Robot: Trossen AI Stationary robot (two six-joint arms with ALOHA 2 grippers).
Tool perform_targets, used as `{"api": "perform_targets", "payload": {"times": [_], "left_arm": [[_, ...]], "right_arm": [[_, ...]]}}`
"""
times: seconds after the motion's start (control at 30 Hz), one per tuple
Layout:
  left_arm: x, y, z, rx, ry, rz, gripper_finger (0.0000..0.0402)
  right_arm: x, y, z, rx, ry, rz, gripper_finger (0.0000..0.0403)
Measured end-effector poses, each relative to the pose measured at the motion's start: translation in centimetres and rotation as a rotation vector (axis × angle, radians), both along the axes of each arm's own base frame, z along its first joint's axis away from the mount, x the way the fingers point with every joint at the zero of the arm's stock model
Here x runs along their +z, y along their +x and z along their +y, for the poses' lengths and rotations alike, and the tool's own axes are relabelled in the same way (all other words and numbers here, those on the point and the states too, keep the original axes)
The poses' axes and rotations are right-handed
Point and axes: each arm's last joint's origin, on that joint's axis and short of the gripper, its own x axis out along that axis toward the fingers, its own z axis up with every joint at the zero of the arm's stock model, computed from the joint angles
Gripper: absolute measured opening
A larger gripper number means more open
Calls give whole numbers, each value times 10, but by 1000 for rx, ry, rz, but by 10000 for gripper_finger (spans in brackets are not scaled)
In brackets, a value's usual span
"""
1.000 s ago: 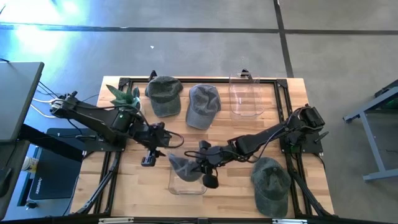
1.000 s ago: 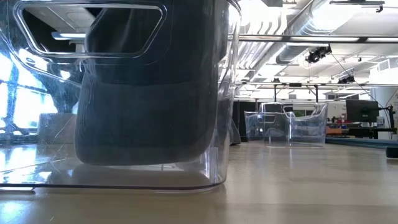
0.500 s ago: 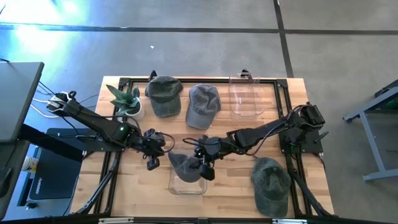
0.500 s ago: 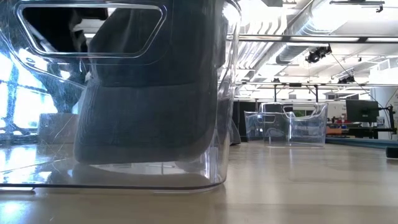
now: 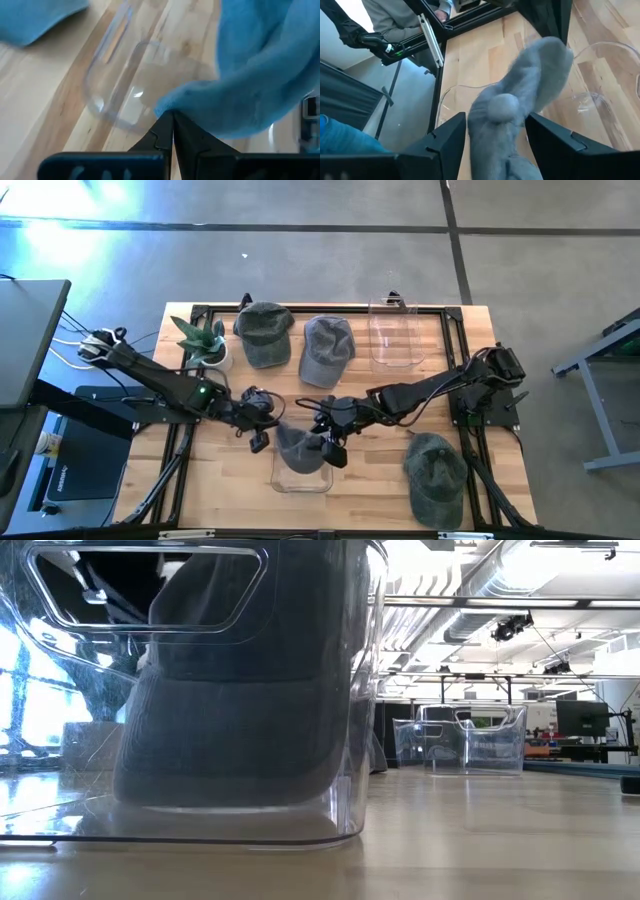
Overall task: Pick & Place hat
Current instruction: Put the bottom gray cap into the bottom transparent bin
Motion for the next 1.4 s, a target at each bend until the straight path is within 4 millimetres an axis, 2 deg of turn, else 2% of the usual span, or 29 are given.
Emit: {"api": "perform_targets", "payload": {"times": [0.23,0.57,0.77,0.87,0.97,1.07,1.23,1.4], "left_arm": [[-16,10,-4,7,30,54,10],[-17,9,-3,24,49,65,10],[-18,8,-3,24,42,75,10],[-17,8,-3,23,41,75,10],[-17,8,-3,22,40,75,10],[-17,8,-3,21,38,73,10],[-17,8,-3,20,38,71,10],[-17,8,-3,17,40,72,10]], "right_arm": [[2,1,-1,-38,-9,-21,202],[30,-12,-15,-185,-92,-97,202],[58,-56,-28,-289,37,56,193],[63,-80,-26,-328,85,187,178],[52,-94,-16,-335,106,367,147],[33,-94,0,-325,79,484,99],[-6,-63,20,-312,52,502,11],[-37,-26,16,-356,82,430,22]]}}
